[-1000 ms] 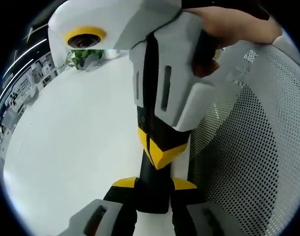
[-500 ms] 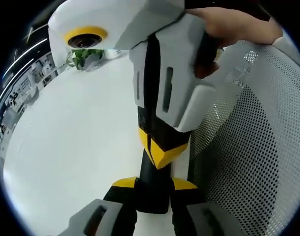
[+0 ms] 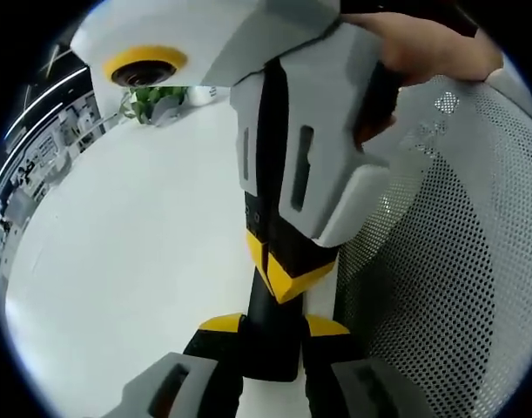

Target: Press the specified remote control buttons in sequence, fully releasing each button before pressing the next.

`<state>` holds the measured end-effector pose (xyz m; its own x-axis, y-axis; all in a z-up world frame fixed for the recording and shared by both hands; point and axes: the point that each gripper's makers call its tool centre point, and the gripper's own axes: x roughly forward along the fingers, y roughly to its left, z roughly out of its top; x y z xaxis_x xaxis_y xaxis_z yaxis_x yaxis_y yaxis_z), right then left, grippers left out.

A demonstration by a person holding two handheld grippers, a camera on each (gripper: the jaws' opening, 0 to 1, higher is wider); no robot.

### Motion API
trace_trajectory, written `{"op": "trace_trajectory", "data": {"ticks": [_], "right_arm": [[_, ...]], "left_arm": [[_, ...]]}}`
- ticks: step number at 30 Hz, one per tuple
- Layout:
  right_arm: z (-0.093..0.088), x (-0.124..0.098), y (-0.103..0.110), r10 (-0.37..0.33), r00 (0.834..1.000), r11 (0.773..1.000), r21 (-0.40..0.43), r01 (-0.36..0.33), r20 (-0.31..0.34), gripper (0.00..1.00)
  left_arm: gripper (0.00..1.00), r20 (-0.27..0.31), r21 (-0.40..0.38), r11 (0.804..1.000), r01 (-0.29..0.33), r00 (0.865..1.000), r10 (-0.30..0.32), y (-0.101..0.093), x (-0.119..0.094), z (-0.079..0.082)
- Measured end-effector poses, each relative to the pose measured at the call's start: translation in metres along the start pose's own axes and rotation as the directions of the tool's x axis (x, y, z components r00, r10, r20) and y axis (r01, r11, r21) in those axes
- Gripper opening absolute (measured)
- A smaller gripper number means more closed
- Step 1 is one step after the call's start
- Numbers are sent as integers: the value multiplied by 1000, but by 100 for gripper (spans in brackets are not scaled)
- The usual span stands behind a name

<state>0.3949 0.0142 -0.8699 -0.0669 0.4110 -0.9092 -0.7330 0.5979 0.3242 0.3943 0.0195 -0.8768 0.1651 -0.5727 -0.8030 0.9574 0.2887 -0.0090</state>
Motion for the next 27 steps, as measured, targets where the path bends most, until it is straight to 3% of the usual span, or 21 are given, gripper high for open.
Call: {"op": "trace_trajectory", "data": {"ticks": [6, 15, 18, 20, 24, 27], "right_arm": [[0, 0, 2, -14, 1000, 998, -57, 14, 9, 0], [0, -2, 3, 0, 1000, 999, -37, 0, 24, 0], [13, -9, 12, 34, 994, 999, -23, -31, 104, 0], [15, -12, 16, 71, 989, 997, 5, -73, 129, 0], [17, -23, 12, 71, 984, 997, 18, -75, 161, 0], [28, -39, 11, 78, 964, 996, 30, -88, 255, 0]], "left_arm": [[25, -13, 16, 1000, 8, 1000, -7, 0, 1, 0], [25, -8, 11, 1000, 6, 1000, -6, 0, 1, -1], [25, 9, 1, 1000, 2, 1000, -2, 0, 1, -1], [25, 19, 2, 1000, 2, 1000, -2, 0, 1, -1], [25, 36, 2, 1000, 2, 999, -2, -1, 0, 0], [25, 39, 2, 1000, 2, 999, -2, -1, 0, 0]]}}
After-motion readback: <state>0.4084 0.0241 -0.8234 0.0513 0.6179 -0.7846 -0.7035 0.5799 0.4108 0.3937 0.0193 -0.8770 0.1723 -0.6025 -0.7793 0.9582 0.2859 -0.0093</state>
